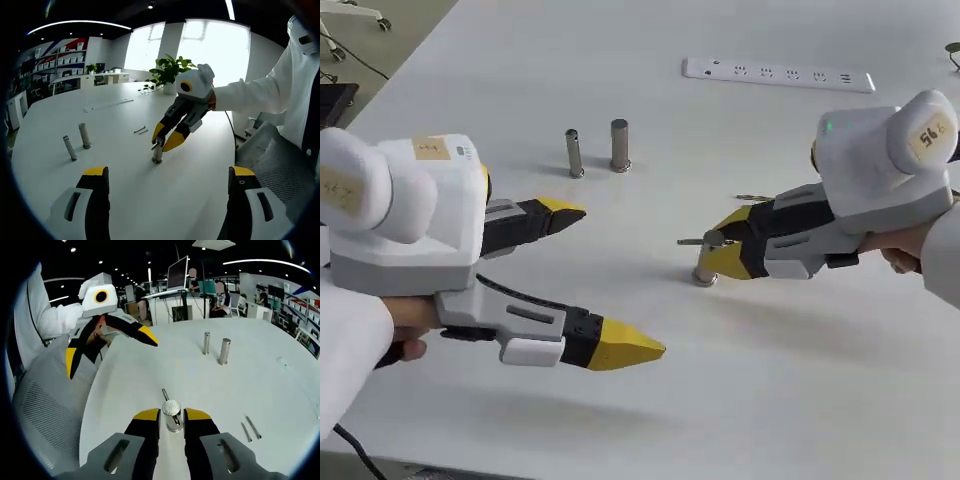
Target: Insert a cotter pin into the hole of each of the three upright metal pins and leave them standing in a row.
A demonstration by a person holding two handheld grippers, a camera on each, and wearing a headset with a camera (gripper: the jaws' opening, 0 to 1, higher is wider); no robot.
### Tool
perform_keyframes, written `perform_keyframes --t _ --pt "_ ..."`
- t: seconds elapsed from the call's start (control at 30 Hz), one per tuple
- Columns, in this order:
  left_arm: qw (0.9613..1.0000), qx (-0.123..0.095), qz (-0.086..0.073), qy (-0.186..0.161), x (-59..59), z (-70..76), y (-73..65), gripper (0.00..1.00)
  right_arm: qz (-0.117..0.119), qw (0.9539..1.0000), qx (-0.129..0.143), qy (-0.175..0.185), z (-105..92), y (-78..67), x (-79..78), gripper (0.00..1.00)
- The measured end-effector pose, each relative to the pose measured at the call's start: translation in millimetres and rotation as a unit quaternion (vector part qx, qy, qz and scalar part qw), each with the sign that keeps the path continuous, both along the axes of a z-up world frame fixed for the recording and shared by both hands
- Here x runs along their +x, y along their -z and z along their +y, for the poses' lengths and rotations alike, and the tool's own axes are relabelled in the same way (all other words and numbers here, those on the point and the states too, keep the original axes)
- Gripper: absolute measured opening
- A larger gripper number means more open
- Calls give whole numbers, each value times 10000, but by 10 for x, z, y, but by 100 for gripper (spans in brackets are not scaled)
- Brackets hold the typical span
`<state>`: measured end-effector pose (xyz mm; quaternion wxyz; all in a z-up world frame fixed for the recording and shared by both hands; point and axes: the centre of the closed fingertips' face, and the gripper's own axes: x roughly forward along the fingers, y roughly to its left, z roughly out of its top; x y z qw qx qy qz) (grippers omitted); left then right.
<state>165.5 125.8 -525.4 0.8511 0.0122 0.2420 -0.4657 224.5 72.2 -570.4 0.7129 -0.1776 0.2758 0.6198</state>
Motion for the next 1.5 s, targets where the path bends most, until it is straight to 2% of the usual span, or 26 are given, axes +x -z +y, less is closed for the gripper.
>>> perform_keyframes --t 0.17,0.33,0.67,0.83,0.9,0.93,1.03,1.17,1.5 --pt "9998 -80 16 -194 -21 42 -11 99 37 10000 -5 -56 28 3 -19 10" --pt "9989 -249 14 -403 -58 83 -71 99 -144 9996 -80 -215 31 3 -36 9" --pt "9959 -387 -160 -801 -37 224 -216 99 -188 9996 -192 96 143 -9 17 8" --pt "9944 -405 -177 -956 -66 299 -216 99 -286 9994 -82 150 352 -70 72 8" --pt "9943 -406 -126 -974 -73 314 -188 99 -332 9993 -80 155 409 -66 96 8" --pt "9945 -372 -106 -977 -74 326 -167 99 -411 9991 -87 113 460 -67 107 8" --pt "9948 -273 -74 -982 -86 349 -135 99 -410 9990 -109 119 582 -60 119 8" --pt "9947 -228 -106 -992 -85 360 -147 99 -429 9989 -122 122 710 -39 141 8" --pt "9951 -244 -108 -949 -61 341 -157 99 -422 9988 -168 161 841 3 193 8"
